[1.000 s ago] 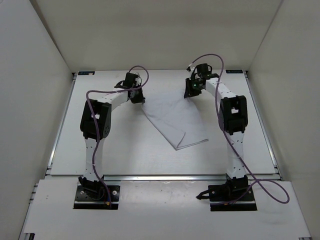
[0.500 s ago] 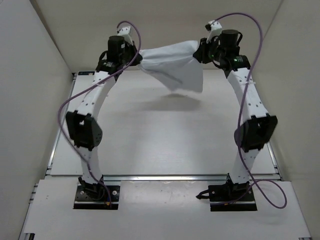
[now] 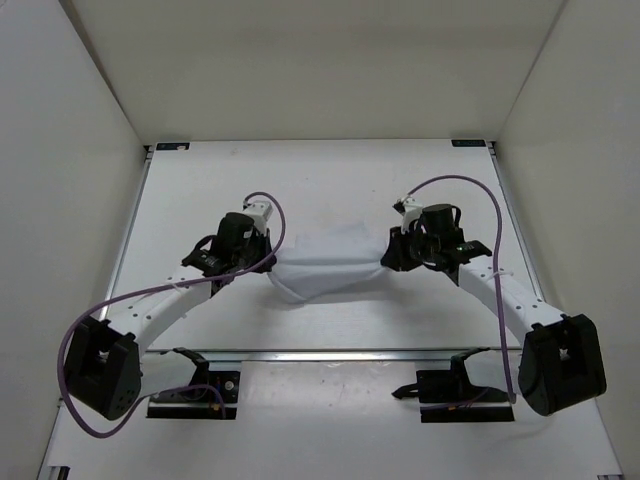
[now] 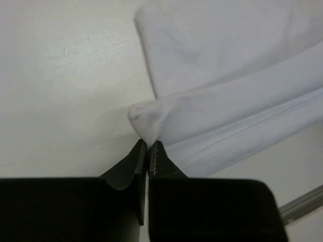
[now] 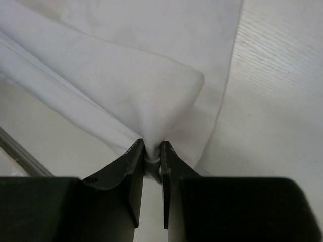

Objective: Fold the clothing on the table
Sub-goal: Fold the skirt

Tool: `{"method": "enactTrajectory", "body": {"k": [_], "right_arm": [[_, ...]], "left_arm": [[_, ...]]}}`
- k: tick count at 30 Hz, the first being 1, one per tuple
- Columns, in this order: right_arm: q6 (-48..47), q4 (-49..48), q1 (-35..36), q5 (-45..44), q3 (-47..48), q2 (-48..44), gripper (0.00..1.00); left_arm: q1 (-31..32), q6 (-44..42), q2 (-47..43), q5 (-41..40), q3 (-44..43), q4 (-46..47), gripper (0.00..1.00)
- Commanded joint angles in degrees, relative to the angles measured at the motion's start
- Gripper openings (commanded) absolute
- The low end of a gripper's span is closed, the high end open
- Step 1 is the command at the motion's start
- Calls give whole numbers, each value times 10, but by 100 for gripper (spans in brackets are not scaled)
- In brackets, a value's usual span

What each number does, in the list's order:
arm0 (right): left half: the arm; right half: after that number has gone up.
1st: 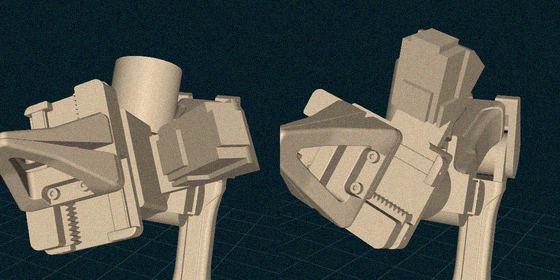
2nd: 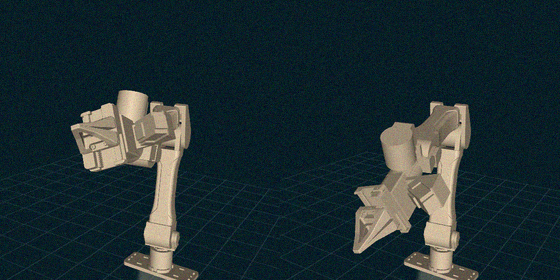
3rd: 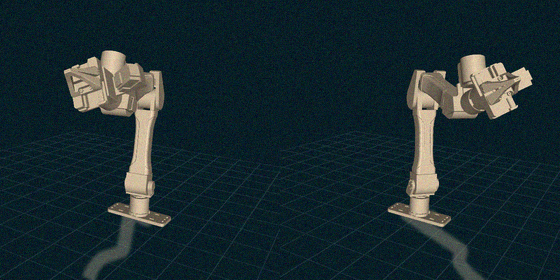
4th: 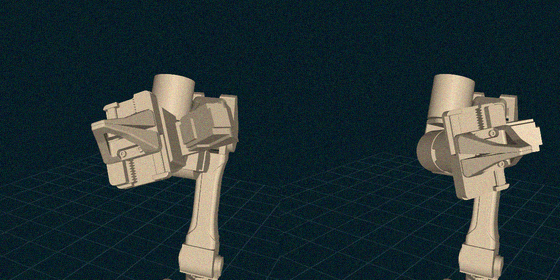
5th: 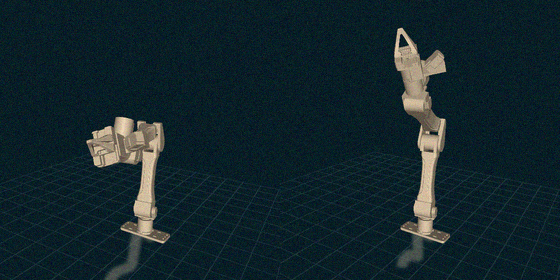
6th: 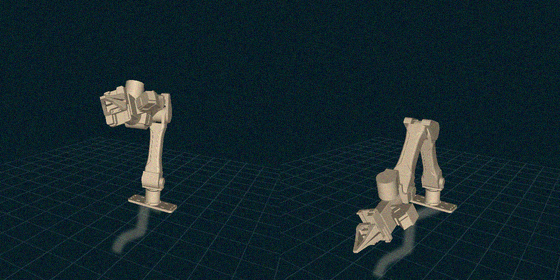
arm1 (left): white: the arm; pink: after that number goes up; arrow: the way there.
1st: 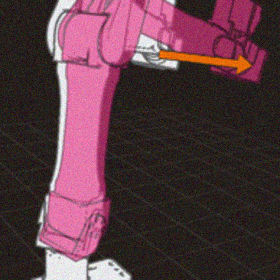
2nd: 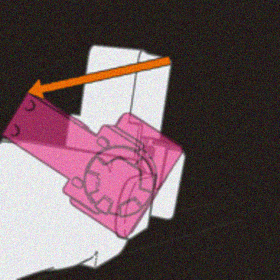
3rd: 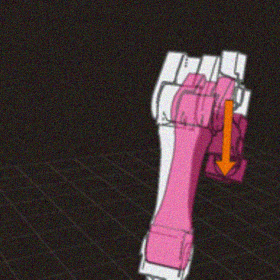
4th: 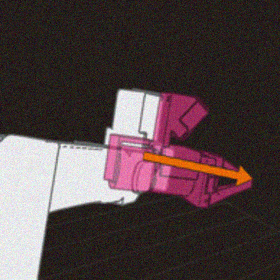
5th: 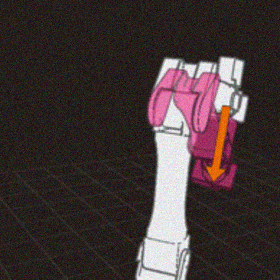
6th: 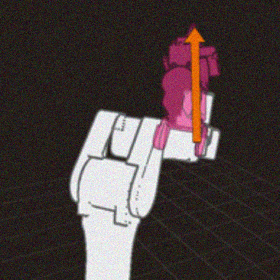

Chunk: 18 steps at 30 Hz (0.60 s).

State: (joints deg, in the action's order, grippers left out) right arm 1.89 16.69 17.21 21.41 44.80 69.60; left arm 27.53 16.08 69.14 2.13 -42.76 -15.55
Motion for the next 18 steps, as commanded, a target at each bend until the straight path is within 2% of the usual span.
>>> {"method": "enactTrajectory", "body": {"k": [1,4,7,8,10,12,13,15,17,18], "right_arm": [[21,-45,-10,4,13,-40,0],[27,-57,-23,21,55,-7,0],[8,-47,-19,7,146,57,0],[-4,-48,-20,5,194,82,0],[-7,-32,-29,6,271,128,0],[-30,-18,-35,0,374,158,0],[-37,-15,-40,-7,403,171,0],[-64,-3,-39,-34,482,179,0],[-79,-3,-39,-55,518,167,0],[-79,-8,-43,-60,513,151,0]], "left_arm": [[-35,2,-60,-18,-7,25,0],[-59,-11,-19,-3,-67,22,0],[-70,-31,78,-2,-165,22,0],[-73,-38,93,-7,-216,20,0],[-78,-46,181,-6,-309,0,0],[-75,-56,234,-9,-448,-29,0],[-76,-61,261,-20,-483,-41,0],[-64,-78,274,-53,-571,-49,0],[-50,-87,243,-87,-567,-6,0],[-49,-84,233,-92,-530,13,0]]}}
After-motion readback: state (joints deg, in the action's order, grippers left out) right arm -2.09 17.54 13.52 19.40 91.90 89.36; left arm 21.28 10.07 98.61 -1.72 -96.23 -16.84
